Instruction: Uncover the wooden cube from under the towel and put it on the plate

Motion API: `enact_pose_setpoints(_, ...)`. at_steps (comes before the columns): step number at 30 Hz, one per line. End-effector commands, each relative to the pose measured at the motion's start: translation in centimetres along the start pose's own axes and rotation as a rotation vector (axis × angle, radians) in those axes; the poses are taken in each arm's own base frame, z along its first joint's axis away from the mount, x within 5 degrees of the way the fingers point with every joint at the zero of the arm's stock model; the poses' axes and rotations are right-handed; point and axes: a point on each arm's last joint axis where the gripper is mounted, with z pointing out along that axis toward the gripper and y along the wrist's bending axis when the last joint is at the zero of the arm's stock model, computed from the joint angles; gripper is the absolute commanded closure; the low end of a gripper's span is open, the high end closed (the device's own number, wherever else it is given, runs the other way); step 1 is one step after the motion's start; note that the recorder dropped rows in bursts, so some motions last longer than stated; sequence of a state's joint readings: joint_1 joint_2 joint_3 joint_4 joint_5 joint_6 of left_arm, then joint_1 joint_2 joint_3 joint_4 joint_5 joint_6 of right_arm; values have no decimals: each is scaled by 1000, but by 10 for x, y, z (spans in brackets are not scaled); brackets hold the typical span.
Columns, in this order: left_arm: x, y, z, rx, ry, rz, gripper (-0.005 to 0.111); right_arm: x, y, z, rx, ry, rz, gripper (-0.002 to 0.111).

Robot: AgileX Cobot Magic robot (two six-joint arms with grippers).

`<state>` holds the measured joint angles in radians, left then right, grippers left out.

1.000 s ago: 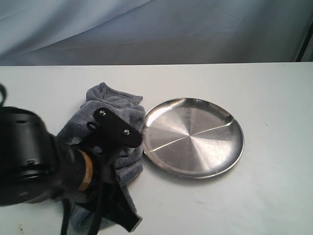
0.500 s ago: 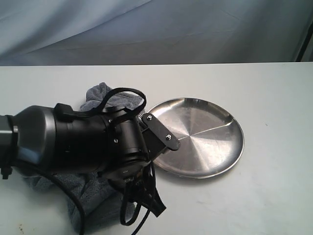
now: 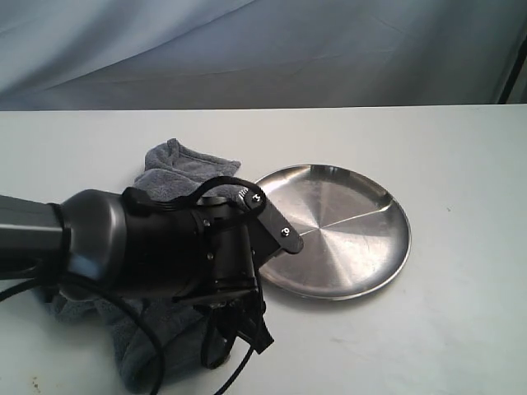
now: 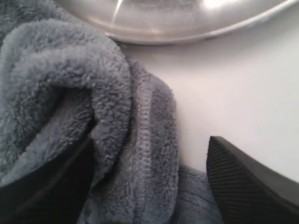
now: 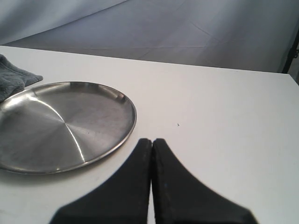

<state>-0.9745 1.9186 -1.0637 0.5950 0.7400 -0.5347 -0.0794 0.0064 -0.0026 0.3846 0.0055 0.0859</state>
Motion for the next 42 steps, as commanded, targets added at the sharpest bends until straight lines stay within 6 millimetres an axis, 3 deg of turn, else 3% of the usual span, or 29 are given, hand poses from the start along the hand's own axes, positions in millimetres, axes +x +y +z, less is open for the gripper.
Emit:
enact_pose_setpoints(1,-1,4,10,-13,16,-17,41,2,0,0,-1,8,9,105)
enact_pose_setpoints(8,1,22,17,-20,43,-125,48,2,0,0,-1,8,9,105)
enact_pose_setpoints(18,3,33,21,-12,66,-171,107,2,0,0,-1,8,9,105)
enact_pose_setpoints(25,2,41,5,-30,38,-185,107,2,0,0,-1,8,9,105)
enact_pose_setpoints(42,1,76,-77,-52,-222,-259,107,2,0,0,-1,8,9,105)
